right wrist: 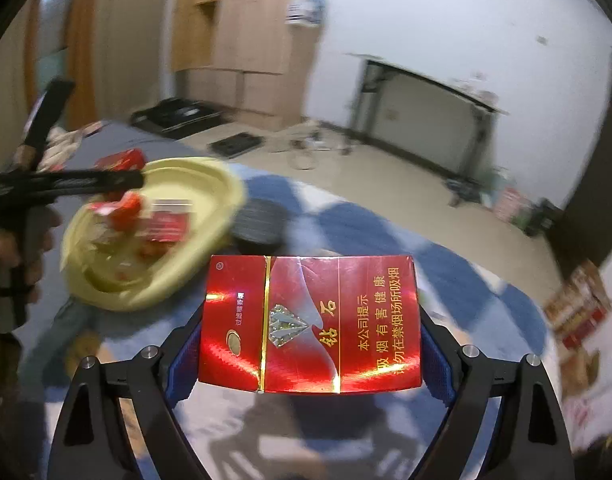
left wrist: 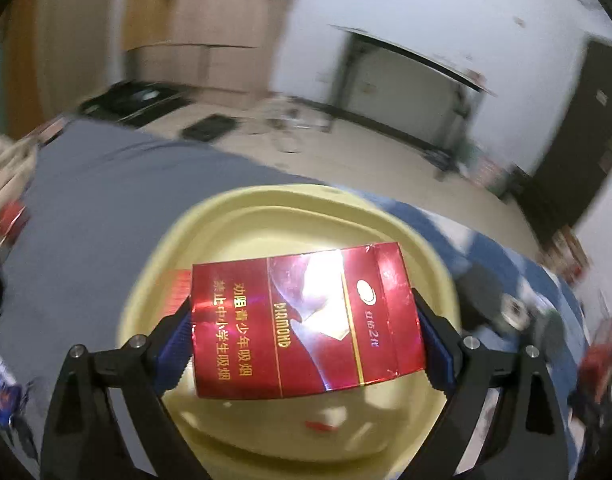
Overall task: Organize rigid objects
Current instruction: 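Carry both red packs into the yellow tray and release them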
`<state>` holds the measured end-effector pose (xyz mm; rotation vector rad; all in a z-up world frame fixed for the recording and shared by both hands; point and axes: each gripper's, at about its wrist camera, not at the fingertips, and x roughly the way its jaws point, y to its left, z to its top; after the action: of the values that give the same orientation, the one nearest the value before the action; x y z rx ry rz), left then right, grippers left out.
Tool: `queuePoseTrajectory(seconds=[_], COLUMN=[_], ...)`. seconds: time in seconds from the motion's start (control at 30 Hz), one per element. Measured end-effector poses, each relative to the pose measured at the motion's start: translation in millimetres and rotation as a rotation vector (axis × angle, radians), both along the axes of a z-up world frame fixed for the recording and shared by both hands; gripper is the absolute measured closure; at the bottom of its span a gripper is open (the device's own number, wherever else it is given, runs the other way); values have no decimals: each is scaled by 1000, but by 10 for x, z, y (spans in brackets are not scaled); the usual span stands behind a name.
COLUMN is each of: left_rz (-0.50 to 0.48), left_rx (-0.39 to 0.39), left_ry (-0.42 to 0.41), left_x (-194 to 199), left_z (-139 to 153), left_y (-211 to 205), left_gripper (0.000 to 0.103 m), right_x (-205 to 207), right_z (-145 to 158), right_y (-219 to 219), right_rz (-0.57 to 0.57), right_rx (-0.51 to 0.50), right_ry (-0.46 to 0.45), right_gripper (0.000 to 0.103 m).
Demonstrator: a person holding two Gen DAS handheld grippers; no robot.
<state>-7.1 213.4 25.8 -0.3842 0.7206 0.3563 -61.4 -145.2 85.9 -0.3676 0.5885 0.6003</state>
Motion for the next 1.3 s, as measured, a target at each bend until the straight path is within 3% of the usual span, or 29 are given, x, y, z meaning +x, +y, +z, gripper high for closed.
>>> queuePoseTrajectory(seconds=[0.27, 0.47, 0.63, 1.03, 1.17, 1.3], left_rz=[140, 125, 127, 163, 154, 153], left_rx=[-53, -40, -21, -13, 23, 52], left_ry=[1, 65, 98, 131, 134, 77], left_x=[-66, 6, 36, 89, 118, 26], left_z=[-227, -334, -399, -497, -406, -173], left_y=[364, 334, 331, 326, 224, 165], left_gripper=[9, 9, 9, 6, 2, 0], right_x=[429, 857, 1015, 980, 860, 761], right_z=[-72, -429, -564, -755, -748, -599], right_y=[1220, 1707, 1909, 2028, 2025, 1886], right_rz=[200, 293, 338, 349, 352, 358], right_rx=[-51, -45, 2, -18, -21, -1], right_ry=[125, 270, 306, 267, 251, 263], right_gripper=[14, 14, 14, 11, 1, 1])
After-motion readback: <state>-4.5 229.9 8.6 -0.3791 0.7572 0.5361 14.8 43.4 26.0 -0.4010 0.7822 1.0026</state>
